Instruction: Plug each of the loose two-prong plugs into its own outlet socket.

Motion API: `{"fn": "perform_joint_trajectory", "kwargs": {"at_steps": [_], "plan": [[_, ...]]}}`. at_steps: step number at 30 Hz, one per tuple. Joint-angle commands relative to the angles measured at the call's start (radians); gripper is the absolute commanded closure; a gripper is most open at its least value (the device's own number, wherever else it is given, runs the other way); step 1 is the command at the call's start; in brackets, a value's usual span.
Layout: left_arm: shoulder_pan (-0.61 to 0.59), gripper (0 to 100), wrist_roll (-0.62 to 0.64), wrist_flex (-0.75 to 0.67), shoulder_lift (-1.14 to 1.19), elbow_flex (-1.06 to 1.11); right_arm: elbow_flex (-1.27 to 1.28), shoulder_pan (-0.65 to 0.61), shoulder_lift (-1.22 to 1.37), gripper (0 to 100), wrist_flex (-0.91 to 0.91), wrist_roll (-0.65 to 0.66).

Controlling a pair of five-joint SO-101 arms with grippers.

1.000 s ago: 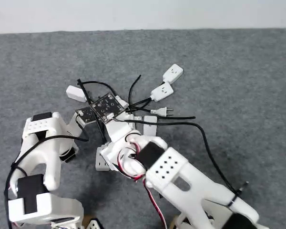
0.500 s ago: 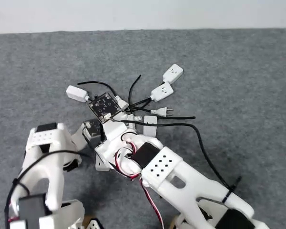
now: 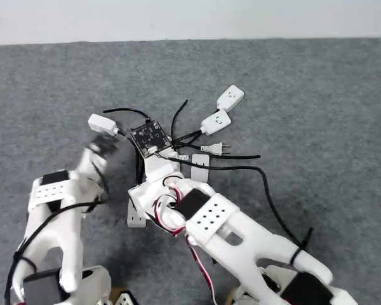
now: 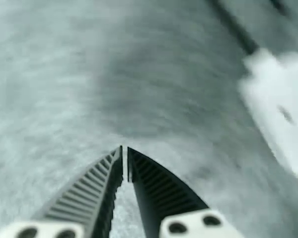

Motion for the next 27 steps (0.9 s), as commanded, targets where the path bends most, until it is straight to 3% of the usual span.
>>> {"fn": "perform_joint_trajectory", "kwargs": {"at_steps": [1,5,27], "plan": [[-0.068,99,0.209,-0.123,-0.072,0.012,-0.023,0.015,0.044,99.1,-0.053,-0.015],[-0.074,99,0.25,-0.198,-0.114,0.067,-0.043,0.015,0.084,99.1,-0.058,-0.015],[-0.074,99,0.249,-0.199,-0.135,0.079,-0.04,0.01,0.156,99.1,-0.048,-0.015]]}}
